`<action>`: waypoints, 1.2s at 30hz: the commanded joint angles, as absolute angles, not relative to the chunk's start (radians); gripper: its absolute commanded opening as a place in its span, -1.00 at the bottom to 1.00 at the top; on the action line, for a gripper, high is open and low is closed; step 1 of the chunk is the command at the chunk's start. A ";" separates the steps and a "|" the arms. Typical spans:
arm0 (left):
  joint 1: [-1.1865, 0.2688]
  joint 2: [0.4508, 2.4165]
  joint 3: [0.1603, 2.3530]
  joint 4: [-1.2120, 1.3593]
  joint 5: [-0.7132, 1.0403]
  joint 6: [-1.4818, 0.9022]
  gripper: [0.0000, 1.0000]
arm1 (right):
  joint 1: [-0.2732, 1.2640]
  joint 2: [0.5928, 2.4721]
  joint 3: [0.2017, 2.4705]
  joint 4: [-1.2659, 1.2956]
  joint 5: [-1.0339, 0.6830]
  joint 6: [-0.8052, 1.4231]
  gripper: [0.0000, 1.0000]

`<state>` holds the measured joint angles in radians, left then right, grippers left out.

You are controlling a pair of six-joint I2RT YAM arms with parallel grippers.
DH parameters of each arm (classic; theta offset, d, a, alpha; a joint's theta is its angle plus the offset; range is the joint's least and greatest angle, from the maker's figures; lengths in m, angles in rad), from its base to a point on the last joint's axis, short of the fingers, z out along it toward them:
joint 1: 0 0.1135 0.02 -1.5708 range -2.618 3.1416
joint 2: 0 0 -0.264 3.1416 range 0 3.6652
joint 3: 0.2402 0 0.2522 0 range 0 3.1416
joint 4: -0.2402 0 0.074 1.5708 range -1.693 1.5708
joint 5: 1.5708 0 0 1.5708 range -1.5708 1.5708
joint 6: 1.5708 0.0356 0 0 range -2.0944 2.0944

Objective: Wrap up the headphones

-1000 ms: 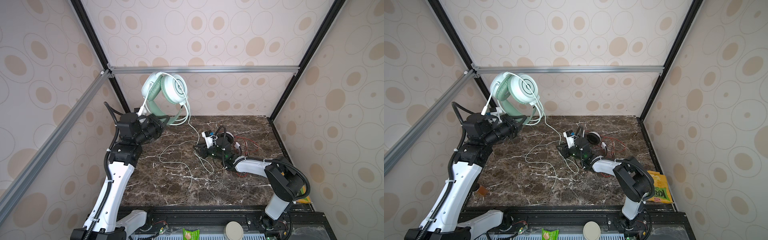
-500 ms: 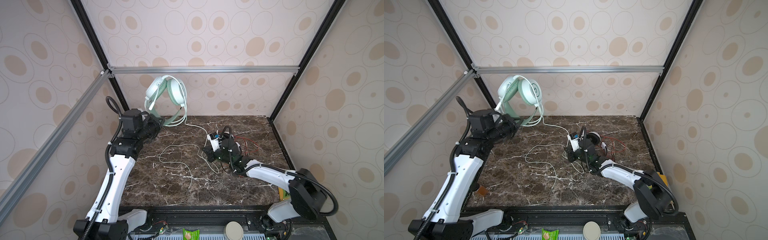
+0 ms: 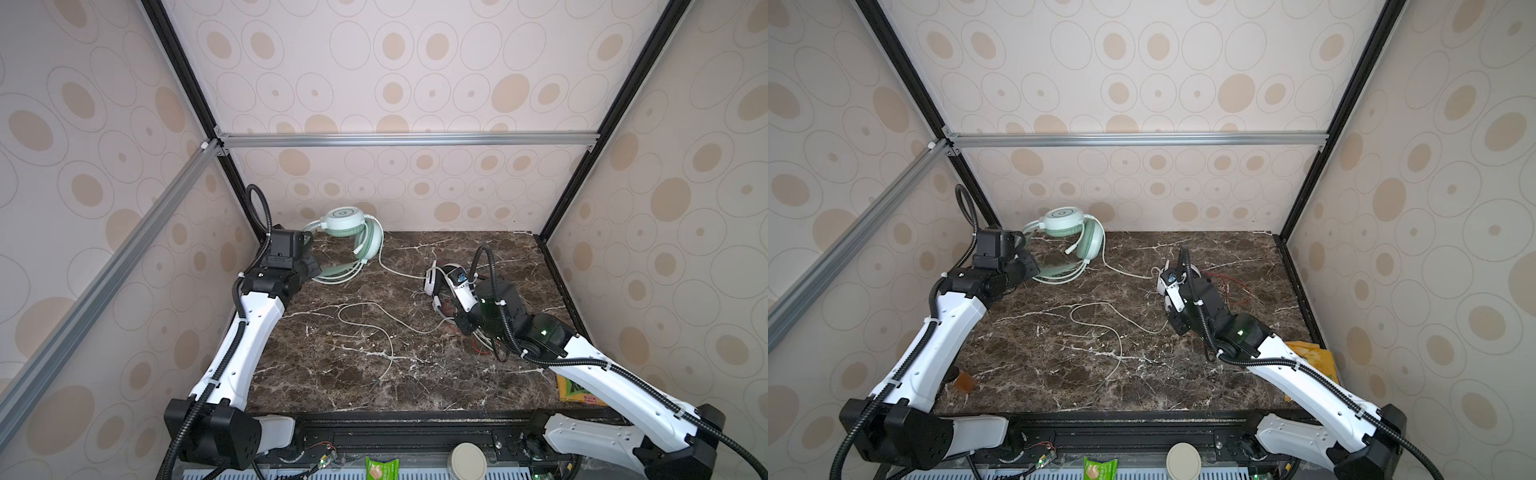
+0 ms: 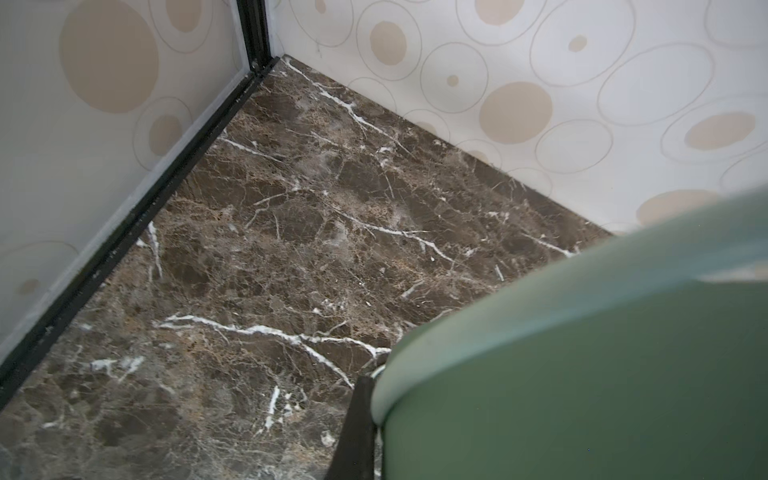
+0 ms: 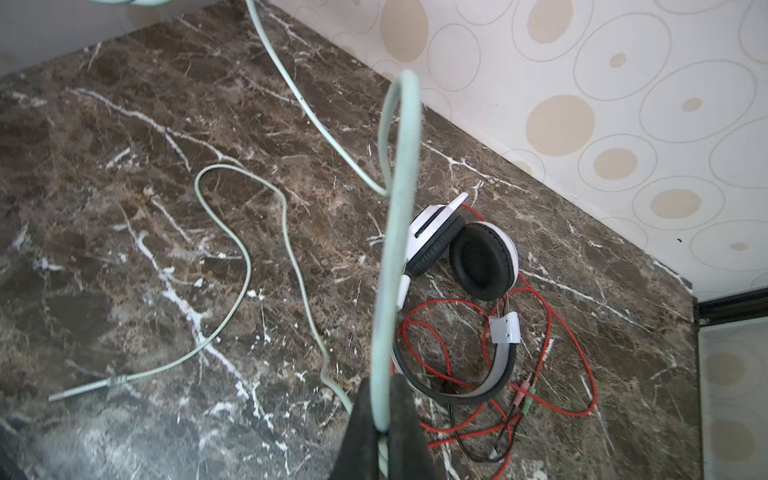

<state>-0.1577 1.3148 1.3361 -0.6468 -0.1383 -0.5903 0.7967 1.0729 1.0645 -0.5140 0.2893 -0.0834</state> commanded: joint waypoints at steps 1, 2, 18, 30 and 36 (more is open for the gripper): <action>-0.222 1.315 1.357 -0.586 -0.198 -0.501 -1.00 | 0.856 1.061 1.125 -0.632 0.357 -0.151 -1.00; -0.240 1.317 1.352 -0.579 -0.205 -0.497 -1.00 | 0.878 1.061 1.136 -0.645 0.359 -0.158 -1.00; -0.316 1.483 1.374 -0.401 -0.186 -0.305 -1.00 | 0.971 1.269 1.353 -0.621 0.354 -0.378 -1.00; -0.312 1.551 1.349 -0.361 -0.090 -0.263 -1.00 | 0.968 1.318 1.397 -0.582 0.392 -0.389 -1.00; -0.313 1.563 1.333 -0.369 -0.023 -0.269 -1.00 | 0.968 1.236 1.364 -0.634 0.341 -0.315 -1.00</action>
